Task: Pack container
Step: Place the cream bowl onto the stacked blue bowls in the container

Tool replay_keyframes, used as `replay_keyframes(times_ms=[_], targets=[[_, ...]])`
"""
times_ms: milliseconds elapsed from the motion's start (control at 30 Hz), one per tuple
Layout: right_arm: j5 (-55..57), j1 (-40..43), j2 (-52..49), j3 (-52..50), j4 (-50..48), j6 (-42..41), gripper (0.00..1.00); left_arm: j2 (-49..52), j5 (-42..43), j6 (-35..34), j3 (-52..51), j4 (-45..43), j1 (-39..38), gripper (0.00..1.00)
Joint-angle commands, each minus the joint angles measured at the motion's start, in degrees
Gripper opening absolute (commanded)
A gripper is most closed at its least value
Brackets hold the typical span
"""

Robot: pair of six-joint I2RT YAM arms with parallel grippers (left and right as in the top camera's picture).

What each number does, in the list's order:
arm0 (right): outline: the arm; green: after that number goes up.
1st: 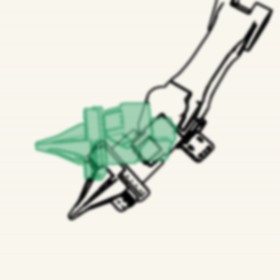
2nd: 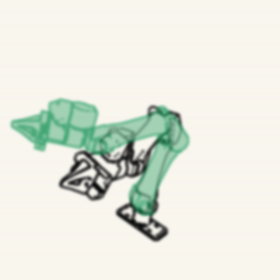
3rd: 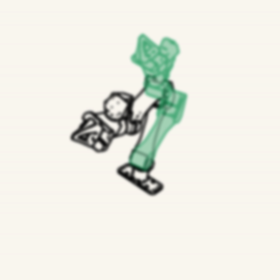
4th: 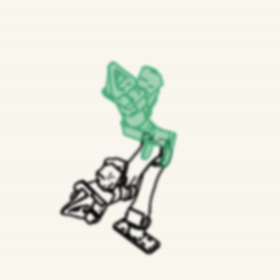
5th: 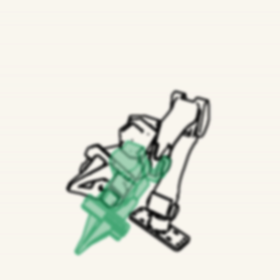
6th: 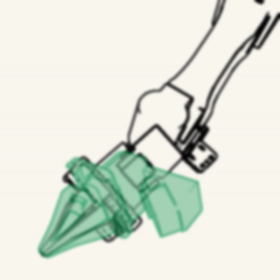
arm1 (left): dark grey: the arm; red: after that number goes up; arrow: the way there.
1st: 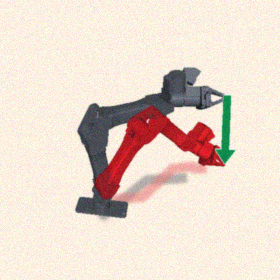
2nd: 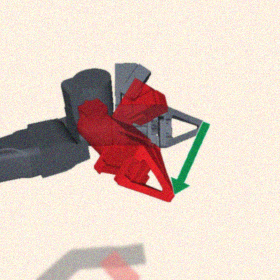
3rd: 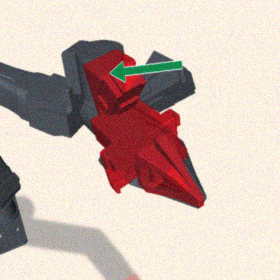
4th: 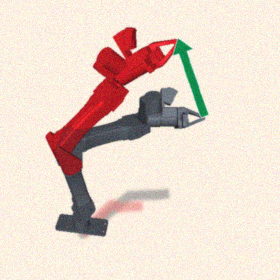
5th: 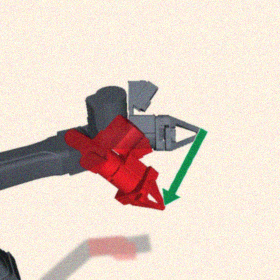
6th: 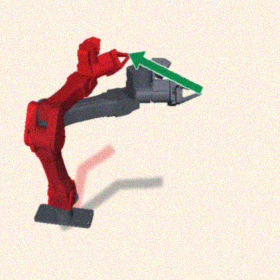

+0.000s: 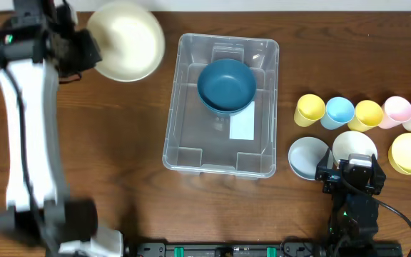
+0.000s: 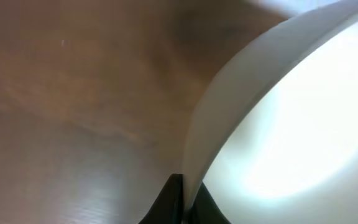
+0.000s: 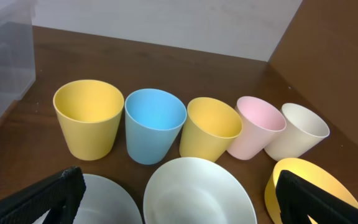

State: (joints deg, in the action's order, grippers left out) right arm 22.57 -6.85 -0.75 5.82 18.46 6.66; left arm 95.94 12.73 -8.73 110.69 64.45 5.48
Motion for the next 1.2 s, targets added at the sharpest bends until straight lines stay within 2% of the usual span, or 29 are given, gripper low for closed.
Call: replay_keyframes(times_ms=[0, 133, 300, 533, 767, 800, 867, 933, 967, 1000, 1067, 1167], targets=[[0.5, 0.3, 0.1, 0.0, 0.4, -0.8, 0.99, -4.2, 0.8, 0.8, 0.3, 1.6, -7.9, 0.06], [0.5, 0.3, 0.1, 0.0, 0.4, -0.8, 0.99, -4.5, -0.2, 0.8, 0.1, 1.9, -18.6, 0.06], [0.5, 0.3, 0.1, 0.0, 0.4, -0.8, 0.99, 1.5, -9.2, 0.0, 0.0, 1.0, -27.3, 0.06], [0.5, 0.3, 0.1, 0.0, 0.4, -0.8, 0.99, 13.0, -9.2, -0.1, 0.0, -3.6, -28.9, 0.06], [0.5, 0.3, 0.1, 0.0, 0.4, -0.8, 0.99, 20.9, -4.5, -0.1, 0.0, -5.8, -29.1, 0.08], [0.5, 0.3, 0.1, 0.0, 0.4, -0.8, 0.99, 21.3, -4.5, -0.1, 0.0, -6.1, -29.1, 0.11], [0.5, 0.3, 0.1, 0.0, 0.4, -0.8, 0.99, 21.2, -4.5, -0.1, 0.1, -6.6, -29.0, 0.24], [0.5, 0.3, 0.1, 0.0, 0.4, -0.8, 0.99, 20.4, -4.5, -0.1, 1.1, -6.2, -28.9, 0.45], [0.5, 0.3, 0.1, 0.0, 0.4, -0.8, 0.99, 19.8, -4.5, -0.1, 1.9, -5.7, -28.9, 0.6], [0.5, 0.3, 0.1, 0.0, 0.4, -0.8, 0.99, 19.0, -4.6, -0.1, 2.7, -5.1, -28.9, 0.67], [0.5, 0.3, 0.1, 0.0, 0.4, -0.8, 0.99, 16.7, -4.6, -0.1, 4.4, -3.5, -28.6, 0.75], [0.5, 0.3, 0.1, 0.0, 0.4, -0.8, 0.99, 11.9, -4.6, -0.1, 5.6, -1.4, -27.4, 0.75]])
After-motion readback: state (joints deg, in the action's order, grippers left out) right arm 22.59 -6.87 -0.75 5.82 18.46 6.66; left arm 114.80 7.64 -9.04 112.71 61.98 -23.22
